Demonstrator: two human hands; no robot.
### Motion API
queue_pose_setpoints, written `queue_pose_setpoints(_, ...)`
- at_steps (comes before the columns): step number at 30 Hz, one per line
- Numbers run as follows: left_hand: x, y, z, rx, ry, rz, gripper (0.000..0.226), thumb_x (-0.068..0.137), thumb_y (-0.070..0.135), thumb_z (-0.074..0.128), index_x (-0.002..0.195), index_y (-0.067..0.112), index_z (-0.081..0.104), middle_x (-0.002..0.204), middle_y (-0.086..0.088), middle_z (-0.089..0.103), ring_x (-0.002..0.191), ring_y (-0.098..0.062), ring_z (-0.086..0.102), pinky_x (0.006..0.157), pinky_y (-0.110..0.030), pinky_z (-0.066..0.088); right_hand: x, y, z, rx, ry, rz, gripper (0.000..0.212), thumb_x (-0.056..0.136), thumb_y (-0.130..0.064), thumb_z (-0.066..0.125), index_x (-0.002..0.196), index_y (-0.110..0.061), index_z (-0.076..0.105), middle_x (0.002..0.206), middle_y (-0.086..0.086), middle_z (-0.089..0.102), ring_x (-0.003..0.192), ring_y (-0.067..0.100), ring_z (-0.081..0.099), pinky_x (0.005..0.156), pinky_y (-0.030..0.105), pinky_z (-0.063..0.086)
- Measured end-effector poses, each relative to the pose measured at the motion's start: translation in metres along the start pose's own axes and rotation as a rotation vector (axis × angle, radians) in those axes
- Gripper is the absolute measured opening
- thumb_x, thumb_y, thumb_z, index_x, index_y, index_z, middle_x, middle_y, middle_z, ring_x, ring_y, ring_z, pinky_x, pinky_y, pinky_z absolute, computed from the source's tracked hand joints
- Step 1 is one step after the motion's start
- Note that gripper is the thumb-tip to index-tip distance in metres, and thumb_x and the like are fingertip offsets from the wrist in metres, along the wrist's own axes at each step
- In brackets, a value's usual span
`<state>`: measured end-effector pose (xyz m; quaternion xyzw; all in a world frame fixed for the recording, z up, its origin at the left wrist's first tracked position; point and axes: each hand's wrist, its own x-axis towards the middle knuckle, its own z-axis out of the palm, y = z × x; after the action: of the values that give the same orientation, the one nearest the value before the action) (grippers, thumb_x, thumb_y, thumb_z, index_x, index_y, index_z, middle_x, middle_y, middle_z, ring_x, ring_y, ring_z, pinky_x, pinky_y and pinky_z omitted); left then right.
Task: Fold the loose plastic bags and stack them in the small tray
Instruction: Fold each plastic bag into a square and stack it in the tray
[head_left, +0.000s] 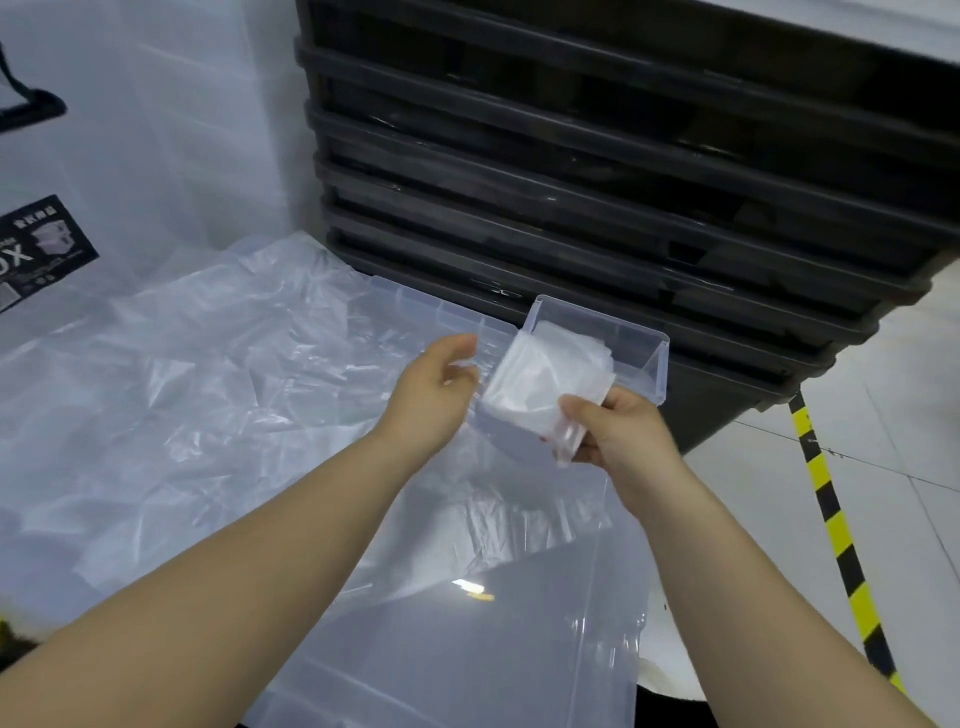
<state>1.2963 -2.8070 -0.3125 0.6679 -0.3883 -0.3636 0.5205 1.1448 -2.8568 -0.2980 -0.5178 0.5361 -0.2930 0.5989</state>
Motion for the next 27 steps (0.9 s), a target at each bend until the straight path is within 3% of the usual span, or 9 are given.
queue_pose_setpoints(2,0.010,0.003,0.008,0.207,-0.131,0.089,0.044,0.098,0.010,0.038,0.141,0.019,0.034,0.143,0.003,0.034,0.126,-0.011,0.038,0.095,-0.017,0.032,0.002,-0.009,-0.012,-0.002,0.078,-0.020,0.016,0.090,-0.004,0.054,0.076,-0.011,0.055,0.075,0.010,0.061,0.062,0.022,0.059,0.051,0.024,0.054)
queue_pose_setpoints(4,0.020,0.004,0.014,0.462,-0.236,0.146,0.050,0.099,0.013,0.035,0.146,0.021,0.020,0.154,0.005,0.014,0.140,-0.014,0.020,0.108,-0.023,0.019,0.007,-0.019,-0.022,-0.018,0.145,-0.024,0.017,0.090,-0.004,0.054,0.075,-0.011,0.054,0.075,0.010,0.061,0.063,0.022,0.058,0.052,0.024,0.054)
queue_pose_setpoints(7,0.030,0.001,0.020,0.698,-0.337,0.161,0.054,0.100,0.016,0.034,0.148,0.022,0.011,0.156,0.007,0.005,0.142,-0.016,0.012,0.112,-0.027,0.012,0.020,-0.035,-0.034,-0.096,0.222,-0.014,0.015,0.091,-0.006,0.054,0.077,-0.011,0.053,0.078,0.007,0.059,0.066,0.020,0.058,0.065,0.033,0.054)
queue_pose_setpoints(9,0.034,-0.003,0.022,0.774,-0.392,0.163,0.055,0.100,0.017,0.033,0.148,0.022,0.009,0.156,0.006,0.003,0.142,-0.016,0.012,0.114,-0.029,0.013,0.031,-0.045,-0.039,-0.160,0.249,-0.028,0.008,0.091,-0.007,0.054,0.083,-0.008,0.054,0.080,0.006,0.058,0.067,0.018,0.057,0.065,0.031,0.052)
queue_pose_setpoints(10,0.036,-0.005,0.023,0.801,-0.406,0.166,0.055,0.100,0.017,0.033,0.148,0.023,0.008,0.156,0.006,0.002,0.143,-0.016,0.012,0.115,-0.029,0.013,0.037,-0.049,-0.040,-0.195,0.250,-0.039,0.003,0.092,-0.007,0.054,0.089,-0.008,0.055,0.081,0.006,0.058,0.067,0.018,0.057,0.062,0.027,0.051)
queue_pose_setpoints(12,0.038,-0.008,0.022,0.836,-0.409,0.175,0.055,0.100,0.018,0.033,0.148,0.024,0.008,0.156,0.007,0.001,0.143,-0.016,0.010,0.115,-0.029,0.012,0.047,-0.055,-0.039,-0.277,0.235,-0.050,0.011,0.092,-0.006,0.053,0.102,-0.005,0.057,0.090,0.010,0.058,0.076,0.021,0.058,0.058,0.025,0.049)
queue_pose_setpoints(14,0.038,-0.008,0.022,0.839,-0.412,0.178,0.055,0.100,0.019,0.032,0.148,0.024,0.007,0.156,0.008,0.000,0.143,-0.014,0.009,0.115,-0.028,0.010,0.057,-0.056,-0.035,-0.392,0.217,-0.038,0.019,0.092,-0.005,0.053,0.110,-0.003,0.057,0.097,0.012,0.058,0.088,0.026,0.059,0.063,0.029,0.050)
queue_pose_setpoints(24,0.037,-0.010,0.021,0.755,-0.441,0.140,0.055,0.100,0.019,0.033,0.148,0.028,0.007,0.155,0.013,-0.003,0.142,-0.016,0.015,0.115,-0.037,0.017,0.087,-0.047,-0.013,-0.621,0.137,0.086,0.026,0.089,-0.007,0.055,0.115,-0.003,0.055,0.114,0.018,0.062,0.101,0.032,0.062,0.090,0.041,0.051)
queue_pose_setpoints(27,0.036,-0.010,0.021,0.747,-0.440,0.139,0.056,0.100,0.020,0.033,0.148,0.029,0.006,0.155,0.014,-0.004,0.142,-0.017,0.016,0.115,-0.037,0.018,0.090,-0.042,-0.012,-0.712,0.120,0.096,0.034,0.090,-0.015,0.057,0.122,-0.006,0.051,0.107,0.013,0.060,0.094,0.026,0.060,0.086,0.035,0.050)
